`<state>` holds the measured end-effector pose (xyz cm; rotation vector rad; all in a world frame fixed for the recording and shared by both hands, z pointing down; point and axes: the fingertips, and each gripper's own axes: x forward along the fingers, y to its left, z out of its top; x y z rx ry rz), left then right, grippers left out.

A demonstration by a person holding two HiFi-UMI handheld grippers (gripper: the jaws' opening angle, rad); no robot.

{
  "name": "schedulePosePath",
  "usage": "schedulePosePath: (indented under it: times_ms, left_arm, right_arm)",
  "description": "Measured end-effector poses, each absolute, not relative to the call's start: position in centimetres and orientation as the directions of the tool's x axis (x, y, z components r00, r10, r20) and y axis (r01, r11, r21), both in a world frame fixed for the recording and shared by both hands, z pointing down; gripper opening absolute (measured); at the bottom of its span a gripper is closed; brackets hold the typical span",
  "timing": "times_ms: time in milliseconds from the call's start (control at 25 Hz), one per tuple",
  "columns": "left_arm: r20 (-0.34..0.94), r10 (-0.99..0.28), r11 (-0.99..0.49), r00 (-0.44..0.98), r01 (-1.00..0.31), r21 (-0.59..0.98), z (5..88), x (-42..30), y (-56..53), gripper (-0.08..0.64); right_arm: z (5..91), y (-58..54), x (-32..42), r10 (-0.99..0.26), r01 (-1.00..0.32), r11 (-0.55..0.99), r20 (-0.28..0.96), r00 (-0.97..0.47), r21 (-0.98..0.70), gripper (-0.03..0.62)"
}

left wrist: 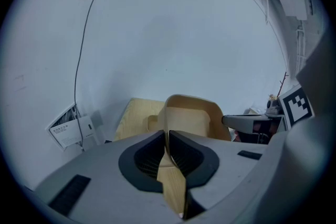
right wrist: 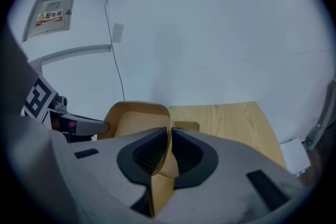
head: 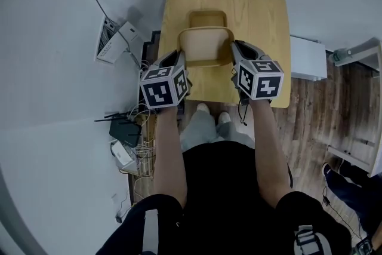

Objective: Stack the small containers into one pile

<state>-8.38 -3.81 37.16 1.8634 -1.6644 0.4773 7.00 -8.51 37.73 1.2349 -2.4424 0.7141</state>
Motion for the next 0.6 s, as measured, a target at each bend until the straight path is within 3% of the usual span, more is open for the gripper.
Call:
schedulePosePath:
  times_ms: [600]
  left_arm:
    - [0.737, -0.64, -0.042, 0.216, -0.968, 0.248, 45.4, -9.5, -6.3, 0.036]
  right_arm:
    - [45.8, -10.1, 6.2, -0.583, -0.851, 0.389, 0.62, -0.524, -0.353, 0.029]
